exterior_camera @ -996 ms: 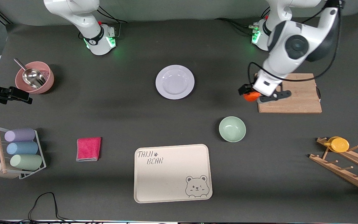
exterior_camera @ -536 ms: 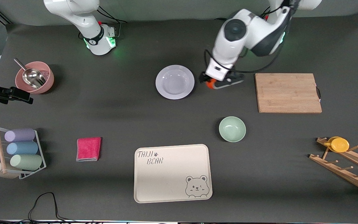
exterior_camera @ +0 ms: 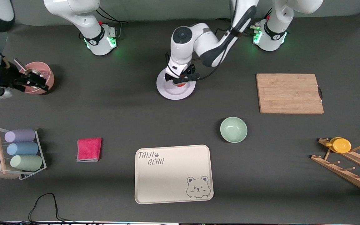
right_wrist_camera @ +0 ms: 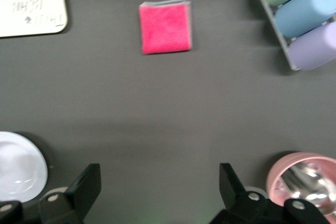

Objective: Place orange and plate with both arms
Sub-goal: 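Release the orange onto the plate while the right gripper reaches the plate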

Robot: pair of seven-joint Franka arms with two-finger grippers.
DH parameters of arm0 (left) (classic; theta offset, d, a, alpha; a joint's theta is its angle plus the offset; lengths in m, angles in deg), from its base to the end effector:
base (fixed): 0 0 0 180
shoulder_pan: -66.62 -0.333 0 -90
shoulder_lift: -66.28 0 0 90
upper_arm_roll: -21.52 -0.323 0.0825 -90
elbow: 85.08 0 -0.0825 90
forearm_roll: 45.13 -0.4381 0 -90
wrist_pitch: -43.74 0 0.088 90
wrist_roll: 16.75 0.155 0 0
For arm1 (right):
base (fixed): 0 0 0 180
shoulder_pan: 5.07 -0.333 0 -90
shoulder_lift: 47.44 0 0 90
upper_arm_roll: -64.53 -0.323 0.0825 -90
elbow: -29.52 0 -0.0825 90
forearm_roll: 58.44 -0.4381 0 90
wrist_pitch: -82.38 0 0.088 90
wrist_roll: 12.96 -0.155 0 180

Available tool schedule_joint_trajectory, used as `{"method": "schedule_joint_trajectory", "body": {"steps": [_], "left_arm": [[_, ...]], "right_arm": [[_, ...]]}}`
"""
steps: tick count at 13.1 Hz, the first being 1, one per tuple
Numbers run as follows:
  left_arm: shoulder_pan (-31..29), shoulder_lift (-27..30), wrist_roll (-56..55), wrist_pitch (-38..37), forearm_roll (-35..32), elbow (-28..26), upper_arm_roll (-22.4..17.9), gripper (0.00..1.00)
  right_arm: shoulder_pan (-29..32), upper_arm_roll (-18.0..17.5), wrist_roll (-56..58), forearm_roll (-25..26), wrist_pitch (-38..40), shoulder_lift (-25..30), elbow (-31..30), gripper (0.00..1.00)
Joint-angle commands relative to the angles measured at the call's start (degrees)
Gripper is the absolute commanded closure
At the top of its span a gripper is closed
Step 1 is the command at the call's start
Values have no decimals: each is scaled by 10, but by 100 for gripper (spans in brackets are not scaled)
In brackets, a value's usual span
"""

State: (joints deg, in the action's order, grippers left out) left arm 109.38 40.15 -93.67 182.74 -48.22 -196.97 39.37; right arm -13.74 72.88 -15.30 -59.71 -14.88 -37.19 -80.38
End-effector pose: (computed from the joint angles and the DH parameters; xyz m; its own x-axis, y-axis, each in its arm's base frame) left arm 0.3268 -0.5789 0.1766 0.9589 0.2701 -0.0866 0.2757 -0.9592 0.0619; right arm 0.5512 0.0028 0.5139 0.9984 -0.0346 -0.0456 -0.0367 -0.9983 -0.0458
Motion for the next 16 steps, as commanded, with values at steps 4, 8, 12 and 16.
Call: {"method": "schedule_joint_trajectory", "body": {"steps": [4,8,12,16], "left_arm": [[32,-49,-26,15,-41,21,-12,0],[-23,39,21,-91,-39,33,-16,0],[-149,156,182,-225,0,38,-16,0],[-285,196,316,-378,0,102,-17,0]], "right_arm": [[-45,-1,-50,-85,-43,60,-97,0],[-56,-1,-46,-212,-90,63,-161,0],[-86,1,13,-349,-180,65,-250,0],[-93,0,231,-567,-255,54,-367,0]]}}
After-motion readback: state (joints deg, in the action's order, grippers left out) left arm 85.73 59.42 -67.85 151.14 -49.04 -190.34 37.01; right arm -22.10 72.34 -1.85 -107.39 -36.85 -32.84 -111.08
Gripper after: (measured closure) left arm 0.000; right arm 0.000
